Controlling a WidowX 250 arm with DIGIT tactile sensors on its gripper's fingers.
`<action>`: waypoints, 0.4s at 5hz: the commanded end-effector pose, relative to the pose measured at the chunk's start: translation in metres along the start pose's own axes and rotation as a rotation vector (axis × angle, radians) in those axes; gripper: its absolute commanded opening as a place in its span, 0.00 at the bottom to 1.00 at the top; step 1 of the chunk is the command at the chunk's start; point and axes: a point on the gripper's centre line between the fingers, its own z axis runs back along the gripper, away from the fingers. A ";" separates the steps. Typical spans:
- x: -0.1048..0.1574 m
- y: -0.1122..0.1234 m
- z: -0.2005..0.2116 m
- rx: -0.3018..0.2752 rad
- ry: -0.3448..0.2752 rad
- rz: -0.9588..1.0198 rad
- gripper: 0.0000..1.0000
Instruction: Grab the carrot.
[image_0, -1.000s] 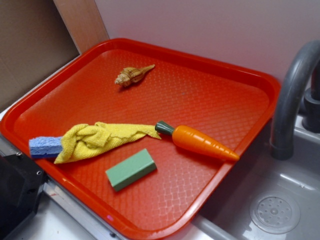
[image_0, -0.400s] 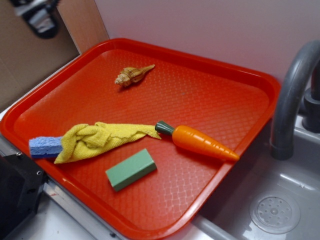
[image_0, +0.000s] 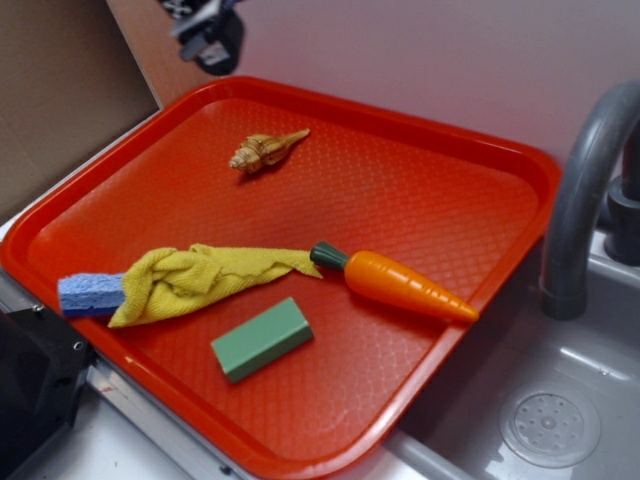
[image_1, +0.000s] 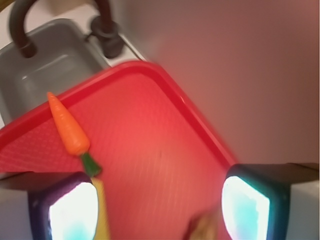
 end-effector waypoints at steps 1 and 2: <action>0.030 -0.044 -0.020 -0.172 -0.048 -0.427 1.00; 0.030 -0.070 -0.025 -0.233 -0.060 -0.565 1.00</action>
